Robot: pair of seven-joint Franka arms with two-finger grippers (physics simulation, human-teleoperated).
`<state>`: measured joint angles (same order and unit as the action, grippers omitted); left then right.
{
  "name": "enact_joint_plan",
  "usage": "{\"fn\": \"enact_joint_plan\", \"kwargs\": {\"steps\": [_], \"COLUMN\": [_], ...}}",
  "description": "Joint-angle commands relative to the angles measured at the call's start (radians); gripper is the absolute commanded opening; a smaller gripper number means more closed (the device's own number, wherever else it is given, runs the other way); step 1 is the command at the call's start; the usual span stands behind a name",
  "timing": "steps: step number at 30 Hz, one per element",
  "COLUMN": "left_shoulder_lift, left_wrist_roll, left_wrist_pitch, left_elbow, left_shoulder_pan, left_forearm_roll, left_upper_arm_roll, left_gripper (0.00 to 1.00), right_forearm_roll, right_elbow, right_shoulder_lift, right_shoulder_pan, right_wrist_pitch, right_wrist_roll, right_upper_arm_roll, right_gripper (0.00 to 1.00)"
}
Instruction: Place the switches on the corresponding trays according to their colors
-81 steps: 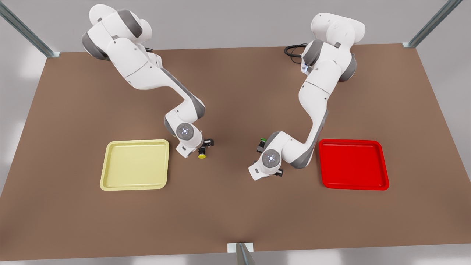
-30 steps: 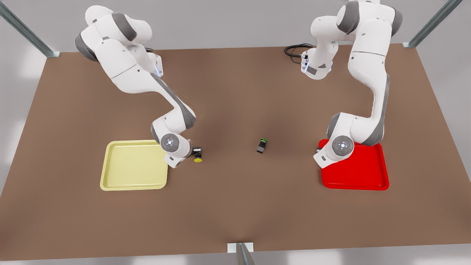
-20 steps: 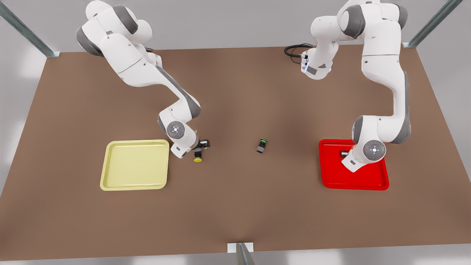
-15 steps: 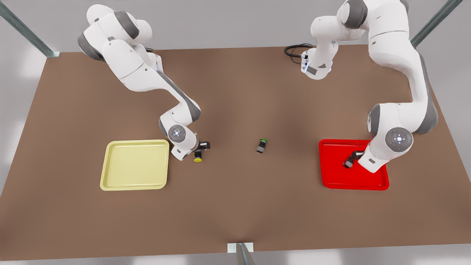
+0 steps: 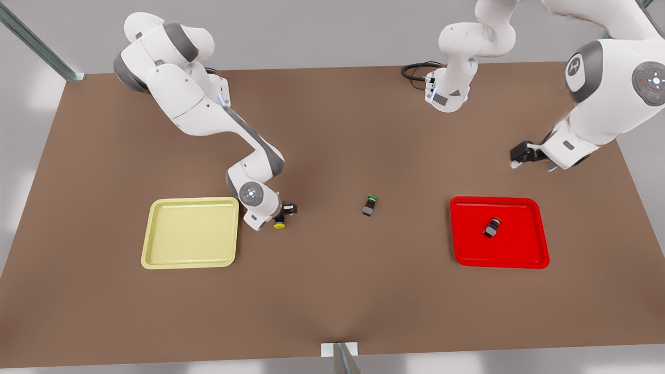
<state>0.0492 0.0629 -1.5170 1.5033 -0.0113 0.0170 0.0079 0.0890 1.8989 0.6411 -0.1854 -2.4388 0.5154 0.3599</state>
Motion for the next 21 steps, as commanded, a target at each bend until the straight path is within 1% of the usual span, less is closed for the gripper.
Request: {"fn": "enact_joint_plan", "kwargs": {"steps": [1, 4, 5, 6, 7, 13, 16, 21], "left_shoulder_lift": [0.001, 0.004, 0.004, 0.004, 0.004, 0.006, 0.006, 0.008], "left_wrist_roll": [0.0, -0.009, -0.009, -0.009, -0.008, -0.002, -0.005, -0.003], "left_wrist_pitch": [0.0, -0.002, 0.001, 0.001, 0.001, 0.0, 0.001, 0.003], "left_elbow": [-0.002, -0.003, -0.003, -0.005, -0.003, -0.005, -0.005, -0.005], "left_shoulder_pan": [-0.041, -0.041, -0.041, -0.041, -0.041, -0.041, -0.041, -0.041], "left_forearm_roll": [0.008, 0.008, 0.009, 0.009, 0.009, 0.011, 0.011, 0.011], "left_upper_arm_roll": [0.0, 0.0, 0.0, 0.0, -0.002, 0.0, 0.0, 0.0], "left_gripper": [1.0, 1.0, 1.0, 1.0, 1.0, 1.0, 1.0, 1.0], "right_forearm_roll": [0.0, 0.0, 0.0, 0.0, 0.0, 0.0, 0.0, 0.0], "right_elbow": [0.0, 0.0, -0.001, -0.003, -0.003, -0.004, -0.006, -0.012], "right_shoulder_lift": [0.0, 0.008, 0.008, 0.008, 0.008, 0.006, 0.006, -0.003], "right_shoulder_pan": [0.0, -0.002, -0.002, 0.0, 0.0, 0.001, 0.003, 0.014], "right_wrist_pitch": [0.001, 0.0, 0.001, 0.003, 0.004, 0.015, 0.015, 0.021], "right_wrist_roll": [0.0, 0.0, 0.0, -0.002, -0.002, 0.0, -0.003, -0.006], "right_upper_arm_roll": [0.001, 0.001, 0.001, 0.001, 0.001, 0.001, 0.001, 0.001], "right_gripper": [0.8, 0.8, 0.68, 0.5, 0.44, 0.43, 0.46, 0.49]}}
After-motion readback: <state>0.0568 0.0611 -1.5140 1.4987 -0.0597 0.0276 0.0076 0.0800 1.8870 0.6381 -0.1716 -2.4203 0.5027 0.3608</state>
